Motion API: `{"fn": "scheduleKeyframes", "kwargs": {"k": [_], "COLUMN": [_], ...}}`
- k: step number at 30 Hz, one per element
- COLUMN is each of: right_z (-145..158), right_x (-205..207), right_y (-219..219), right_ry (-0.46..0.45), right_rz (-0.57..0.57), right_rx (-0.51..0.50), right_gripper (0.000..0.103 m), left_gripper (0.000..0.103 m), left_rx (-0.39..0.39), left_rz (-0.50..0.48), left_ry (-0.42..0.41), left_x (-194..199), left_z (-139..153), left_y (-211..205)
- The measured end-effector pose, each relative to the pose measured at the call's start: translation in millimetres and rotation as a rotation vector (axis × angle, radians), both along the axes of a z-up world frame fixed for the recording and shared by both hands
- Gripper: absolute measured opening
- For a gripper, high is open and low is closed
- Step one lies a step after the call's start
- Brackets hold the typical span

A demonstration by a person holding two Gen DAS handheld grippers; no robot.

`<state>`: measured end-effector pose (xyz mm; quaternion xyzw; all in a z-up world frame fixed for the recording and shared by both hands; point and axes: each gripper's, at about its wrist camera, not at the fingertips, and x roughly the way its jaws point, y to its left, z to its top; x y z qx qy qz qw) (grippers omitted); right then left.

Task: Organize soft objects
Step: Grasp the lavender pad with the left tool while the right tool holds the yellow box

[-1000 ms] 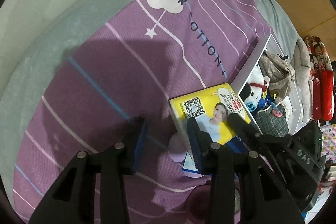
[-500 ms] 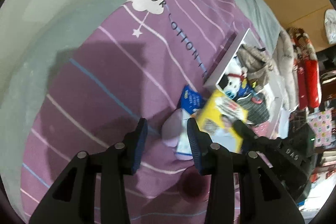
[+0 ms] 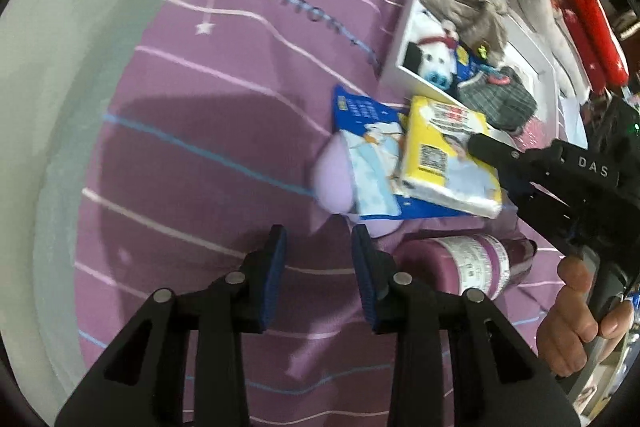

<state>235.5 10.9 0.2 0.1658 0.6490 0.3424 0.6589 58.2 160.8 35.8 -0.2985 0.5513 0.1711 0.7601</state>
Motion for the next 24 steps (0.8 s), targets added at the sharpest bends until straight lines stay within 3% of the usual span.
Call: {"fn": "scheduleKeyframes", "kwargs": {"k": [11, 18, 24], "right_z": [4.1, 3.9, 3.3], "right_x": [2.2, 3.2, 3.9], "right_y": [-10.5, -11.3, -12.4], "right_ry": [-0.003, 0.0, 0.001], "right_rz": [0.001, 0.002, 0.004], "right_rx": [0.004, 0.005, 0.006], "right_gripper": [0.014, 0.014, 0.014], "left_gripper": [0.035, 0.035, 0.035], "left_rx": [-0.078, -0.206, -0.24], "left_rz": [0.047, 0.143, 0.175], "left_ry": [-0.075, -0.141, -0.198], "left_x": [2.3, -2.2, 0.8], "left_z": [0.0, -9.5, -14.0], "left_y": [6.7, 22.0, 23.9]}}
